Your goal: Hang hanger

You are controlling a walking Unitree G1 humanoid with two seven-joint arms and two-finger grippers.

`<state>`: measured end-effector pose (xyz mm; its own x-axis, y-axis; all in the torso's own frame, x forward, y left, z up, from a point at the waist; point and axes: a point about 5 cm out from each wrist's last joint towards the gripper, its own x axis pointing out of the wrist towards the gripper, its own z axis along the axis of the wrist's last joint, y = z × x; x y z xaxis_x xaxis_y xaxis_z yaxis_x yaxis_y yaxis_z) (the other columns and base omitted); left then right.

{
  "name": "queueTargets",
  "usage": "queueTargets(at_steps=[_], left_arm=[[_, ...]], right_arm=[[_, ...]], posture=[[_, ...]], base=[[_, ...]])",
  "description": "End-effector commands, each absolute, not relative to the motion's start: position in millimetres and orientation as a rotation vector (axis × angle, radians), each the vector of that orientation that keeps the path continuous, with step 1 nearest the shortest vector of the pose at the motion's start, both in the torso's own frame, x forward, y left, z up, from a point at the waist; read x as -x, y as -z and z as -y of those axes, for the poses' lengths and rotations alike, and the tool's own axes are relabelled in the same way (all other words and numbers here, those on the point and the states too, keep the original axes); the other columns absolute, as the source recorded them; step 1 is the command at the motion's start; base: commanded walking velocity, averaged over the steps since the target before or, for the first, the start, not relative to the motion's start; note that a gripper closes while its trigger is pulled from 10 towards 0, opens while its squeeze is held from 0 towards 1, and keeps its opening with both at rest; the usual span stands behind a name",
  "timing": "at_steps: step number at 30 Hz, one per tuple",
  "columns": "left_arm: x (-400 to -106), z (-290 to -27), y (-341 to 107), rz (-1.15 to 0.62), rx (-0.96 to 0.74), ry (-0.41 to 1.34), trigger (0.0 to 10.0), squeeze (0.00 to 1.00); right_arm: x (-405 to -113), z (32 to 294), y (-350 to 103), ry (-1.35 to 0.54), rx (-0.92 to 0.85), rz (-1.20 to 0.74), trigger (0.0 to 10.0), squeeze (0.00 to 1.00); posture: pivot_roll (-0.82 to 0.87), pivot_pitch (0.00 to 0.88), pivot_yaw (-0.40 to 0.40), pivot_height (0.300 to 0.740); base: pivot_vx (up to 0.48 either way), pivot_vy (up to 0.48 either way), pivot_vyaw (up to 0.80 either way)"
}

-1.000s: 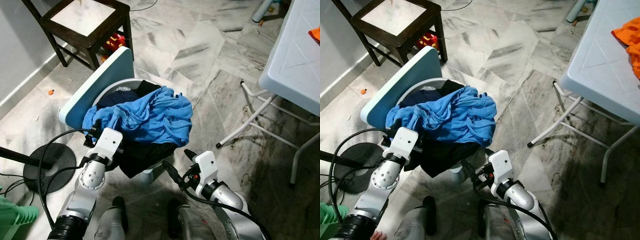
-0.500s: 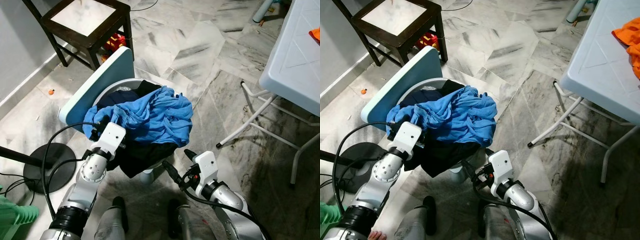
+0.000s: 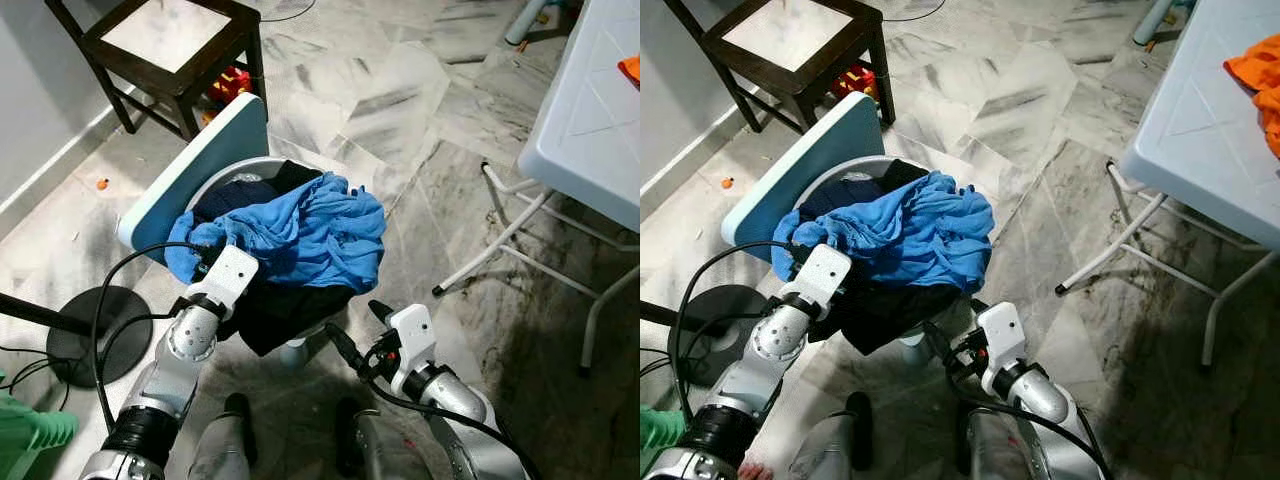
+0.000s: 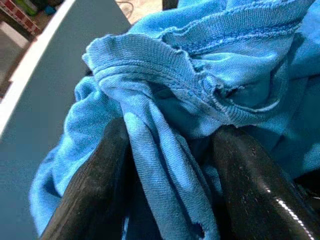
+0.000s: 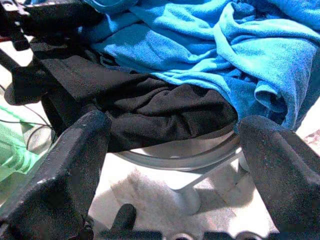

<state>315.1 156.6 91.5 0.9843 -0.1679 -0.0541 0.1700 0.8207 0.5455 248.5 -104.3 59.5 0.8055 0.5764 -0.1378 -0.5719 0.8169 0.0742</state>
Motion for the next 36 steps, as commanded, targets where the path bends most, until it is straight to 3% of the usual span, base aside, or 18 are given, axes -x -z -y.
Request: queueTargets(at_steps=[1,2,7,8,9,17,18,19,20,21,23,24,36], left_arm=[[-308.3,-157.5,-84.8,-0.026,-0.598,0.183,10.0,0.00],[-304.4,-155.9,-85.2,-0.016,-0.595,0.183,10.0,1.00],[-298.2,-152.3,-80.8,-0.018,-0.619,0.193,10.0,1.00],[-297.8,-151.9,-79.8,-0.023,-0.622,0.196,10.0,0.20],[-298.1,-152.0,-80.1,-0.023,-0.621,0.196,10.0,0.00],[-306.1,-154.7,-85.3,-0.025,-0.624,0.196,10.0,0.00],[-309.6,-157.3,-86.3,-0.029,-0.625,0.195,4.4,0.00],[-311.4,-158.6,-86.7,-0.032,-0.626,0.194,4.4,0.00],[-312.9,-160.1,-87.2,-0.034,-0.624,0.192,2.2,0.00],[-314.1,-161.5,-87.6,-0.036,-0.624,0.191,0.8,0.00],[-314.6,-162.3,-87.9,-0.037,-0.625,0.191,0.8,0.00],[-315.5,-164.0,-88.3,-0.038,-0.626,0.189,0.0,0.00],[-320.6,-170.3,-82.8,-0.081,-0.584,0.185,0.0,0.00]], right_arm=[[-242.2,106.8,-51.4,-0.602,-0.034,-0.191,10.0,0.00],[-242.1,106.5,-51.4,-0.603,-0.034,-0.191,10.0,0.00],[-242.5,105.4,-51.0,-0.607,-0.035,-0.193,10.0,0.00],[-242.7,104.9,-51.0,-0.609,-0.036,-0.194,10.0,0.00],[-242.8,104.6,-51.0,-0.610,-0.036,-0.194,10.0,0.00],[-244.0,104.3,-51.1,-0.609,-0.037,-0.193,10.0,0.00],[-243.9,104.4,-50.9,-0.607,-0.037,-0.193,10.0,0.00],[-243.7,104.7,-50.8,-0.606,-0.037,-0.194,10.0,0.00],[-243.5,104.7,-50.7,-0.605,-0.037,-0.194,10.0,0.00],[-243.3,104.9,-50.5,-0.604,-0.037,-0.194,10.0,0.00],[-243.1,104.9,-50.5,-0.603,-0.038,-0.194,10.0,0.00],[-242.9,105.3,-50.2,-0.600,-0.038,-0.195,10.0,0.00],[-243.0,104.5,-48.9,-0.594,-0.041,-0.196,10.0,0.00]], posture=[[-0.03,0.346,-0.052,0.740],[-0.03,0.346,-0.052,0.740],[-0.02,0.349,-0.055,0.740],[-0.02,0.349,-0.057,0.740],[-0.02,0.349,-0.056,0.740],[-0.02,0.348,-0.053,0.740],[-0.03,0.348,-0.051,0.740],[-0.03,0.348,-0.051,0.740],[-0.03,0.347,-0.047,0.740],[-0.03,0.348,-0.046,0.740],[-0.03,0.348,-0.046,0.740],[-0.03,0.348,-0.043,0.740],[-0.03,0.346,-0.039,0.740]], base=[[0.000,0.000,0.00],[0.000,0.000,0.00],[0.000,0.000,0.00],[0.000,0.000,0.00],[0.000,0.000,0.00],[0.000,0.000,0.00],[0.000,0.000,0.00],[0.000,0.000,0.00],[0.000,0.000,0.00],[0.000,0.000,0.00],[0.000,0.000,0.00],[0.000,0.000,0.00],[0.000,0.000,0.00]])
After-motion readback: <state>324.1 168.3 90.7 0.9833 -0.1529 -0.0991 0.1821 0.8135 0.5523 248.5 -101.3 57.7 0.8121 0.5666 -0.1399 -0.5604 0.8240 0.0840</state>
